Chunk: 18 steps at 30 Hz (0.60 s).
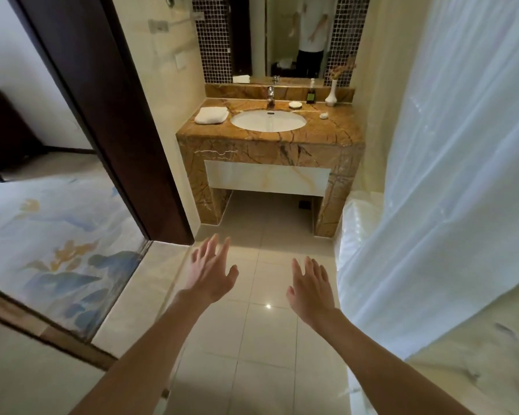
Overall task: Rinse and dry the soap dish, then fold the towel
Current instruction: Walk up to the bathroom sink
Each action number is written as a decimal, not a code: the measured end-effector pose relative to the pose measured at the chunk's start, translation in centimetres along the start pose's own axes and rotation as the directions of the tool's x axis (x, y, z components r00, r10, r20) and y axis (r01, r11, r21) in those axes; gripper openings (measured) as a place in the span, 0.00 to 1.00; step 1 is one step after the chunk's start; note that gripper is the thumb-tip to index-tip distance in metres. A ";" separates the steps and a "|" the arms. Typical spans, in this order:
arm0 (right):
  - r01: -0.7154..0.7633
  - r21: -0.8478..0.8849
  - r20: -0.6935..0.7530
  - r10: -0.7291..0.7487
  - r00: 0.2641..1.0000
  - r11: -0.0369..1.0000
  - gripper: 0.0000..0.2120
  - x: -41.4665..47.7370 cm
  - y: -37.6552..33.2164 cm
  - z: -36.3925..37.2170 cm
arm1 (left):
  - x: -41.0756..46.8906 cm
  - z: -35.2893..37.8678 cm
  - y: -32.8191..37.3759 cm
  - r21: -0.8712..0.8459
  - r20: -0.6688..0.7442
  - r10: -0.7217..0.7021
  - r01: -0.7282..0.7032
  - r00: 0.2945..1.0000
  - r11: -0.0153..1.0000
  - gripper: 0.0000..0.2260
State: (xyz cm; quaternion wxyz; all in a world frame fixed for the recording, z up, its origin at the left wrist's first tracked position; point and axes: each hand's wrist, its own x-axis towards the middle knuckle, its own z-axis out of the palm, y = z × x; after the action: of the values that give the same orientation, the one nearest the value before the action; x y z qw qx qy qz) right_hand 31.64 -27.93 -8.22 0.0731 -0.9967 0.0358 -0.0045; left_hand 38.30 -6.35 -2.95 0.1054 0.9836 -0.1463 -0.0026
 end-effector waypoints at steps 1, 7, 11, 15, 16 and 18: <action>-0.002 0.001 -0.011 0.002 1.000 1.000 0.30 1.1 0.2 -0.2 | 1.2 0.0 -0.1 -0.004 -0.005 -0.002 0.002 1.000 1.000 0.30; -0.009 -0.003 -0.068 0.009 0.998 1.000 0.28 8.1 1.2 -1.2 | 8.8 0.0 -0.9 -0.053 -0.053 0.034 -0.037 0.998 0.998 0.30; -0.016 0.014 -0.112 0.017 0.994 1.000 0.27 13.4 1.4 -1.6 | 14.7 0.1 -2.2 -0.079 -0.058 0.051 -0.055 0.997 0.995 0.30; -0.044 0.045 -0.156 0.050 0.986 0.998 0.27 18.8 1.0 -2.6 | 21.1 -0.1 -3.4 -0.097 -0.078 0.109 -0.116 0.991 0.989 0.29; -0.046 0.052 -0.168 0.054 0.984 0.998 0.27 20.1 1.0 -2.8 | 22.6 -0.2 -3.6 -0.096 -0.082 0.125 -0.132 0.989 0.987 0.29; -0.050 0.059 -0.184 0.060 0.981 0.997 0.26 22.5 1.0 -3.3 | 25.3 -0.2 -3.9 -0.091 -0.092 0.165 -0.173 0.982 0.981 0.29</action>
State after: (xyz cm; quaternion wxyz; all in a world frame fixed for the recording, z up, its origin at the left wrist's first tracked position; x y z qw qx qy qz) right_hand 53.99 -30.99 -5.00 0.0966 -0.9882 0.0697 -0.0966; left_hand 63.66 -9.93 -2.91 0.1597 0.9604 -0.2245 0.0406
